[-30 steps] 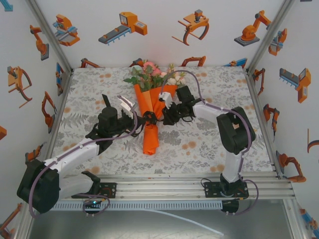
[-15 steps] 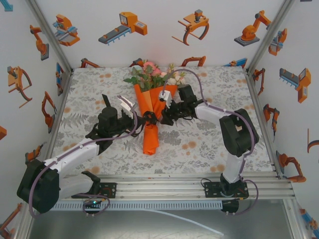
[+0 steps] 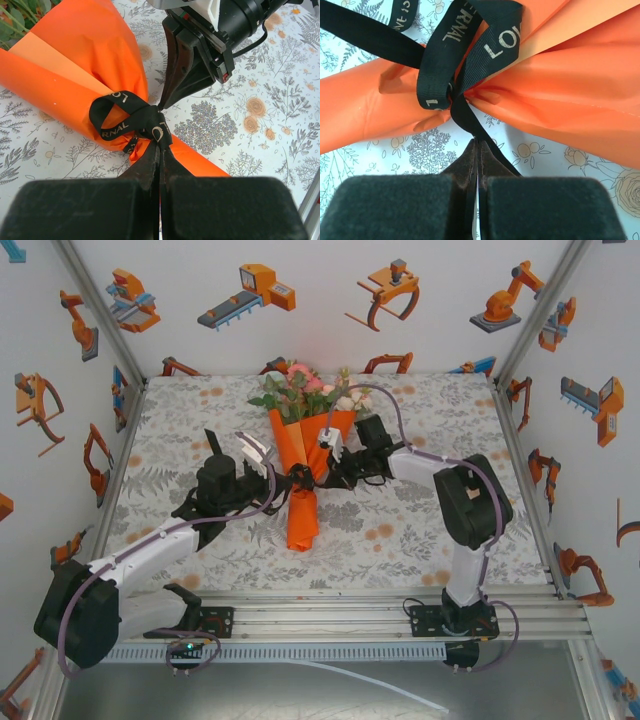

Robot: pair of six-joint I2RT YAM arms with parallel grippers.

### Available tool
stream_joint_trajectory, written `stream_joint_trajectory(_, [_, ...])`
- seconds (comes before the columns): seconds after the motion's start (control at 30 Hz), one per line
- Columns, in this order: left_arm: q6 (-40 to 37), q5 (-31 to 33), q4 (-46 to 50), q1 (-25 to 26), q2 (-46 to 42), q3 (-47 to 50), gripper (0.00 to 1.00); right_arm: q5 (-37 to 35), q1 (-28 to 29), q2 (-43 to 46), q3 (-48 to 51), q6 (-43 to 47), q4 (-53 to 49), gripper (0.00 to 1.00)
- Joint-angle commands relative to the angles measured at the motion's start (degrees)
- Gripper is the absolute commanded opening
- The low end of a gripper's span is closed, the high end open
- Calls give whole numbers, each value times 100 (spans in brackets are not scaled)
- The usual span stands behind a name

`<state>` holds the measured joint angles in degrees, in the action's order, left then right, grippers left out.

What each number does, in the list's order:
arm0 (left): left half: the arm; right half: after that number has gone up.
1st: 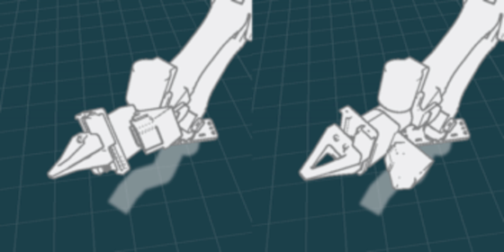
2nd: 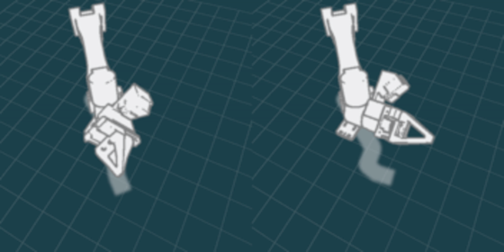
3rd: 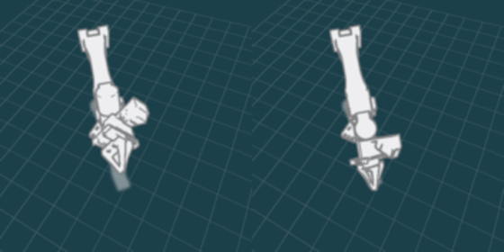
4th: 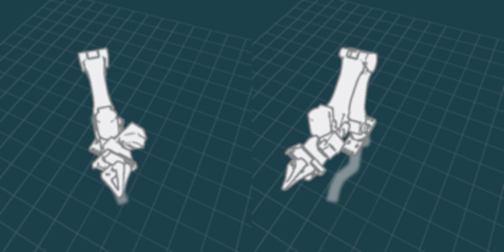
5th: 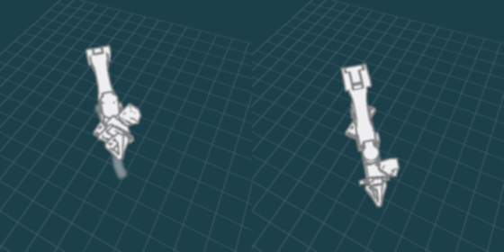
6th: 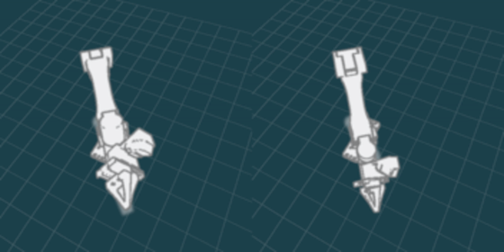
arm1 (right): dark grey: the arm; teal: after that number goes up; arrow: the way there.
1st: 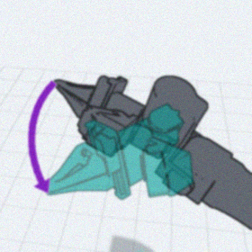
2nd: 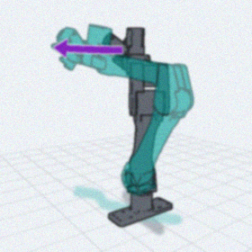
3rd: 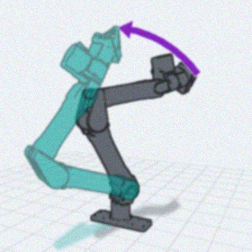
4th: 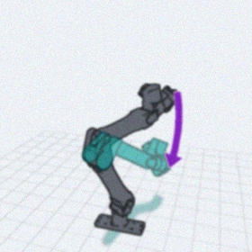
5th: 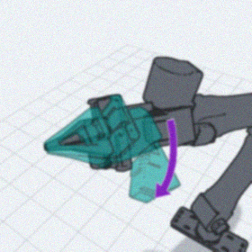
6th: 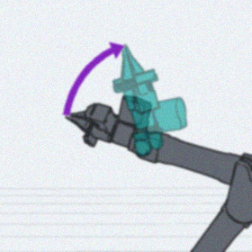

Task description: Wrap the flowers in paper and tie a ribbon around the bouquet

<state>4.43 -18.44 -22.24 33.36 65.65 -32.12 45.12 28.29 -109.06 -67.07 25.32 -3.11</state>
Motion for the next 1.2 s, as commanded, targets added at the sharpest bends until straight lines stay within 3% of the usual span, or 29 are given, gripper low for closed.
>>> stream_joint_trajectory(0.0, [-43,-15,-94,27,-23,21,0,209,-41,461,155,-223,156,0])
stream_joint_trajectory(0.3, [-16,-26,-144,29,1,7,0,293,-43,835,373,-1579,1837,0])
stream_joint_trajectory(0.53, [-72,98,-62,25,-182,-13,0,343,182,249,-514,-1547,1423,0])
stream_joint_trajectory(0.8, [-79,85,-88,27,-213,-66,0,981,585,-110,-998,-1933,1504,0])
stream_joint_trajectory(0.93, [-95,125,-103,25,-194,-109,0,708,483,266,-844,-1942,1211,38])
stream_joint_trajectory(1.03, [-62,98,-174,29,-94,-191,0,323,306,603,-629,-2398,1355,40])
stream_joint_trajectory(1.17, [166,152,-185,21,161,-405,0,62,0,913,-56,-3601,2062,33])
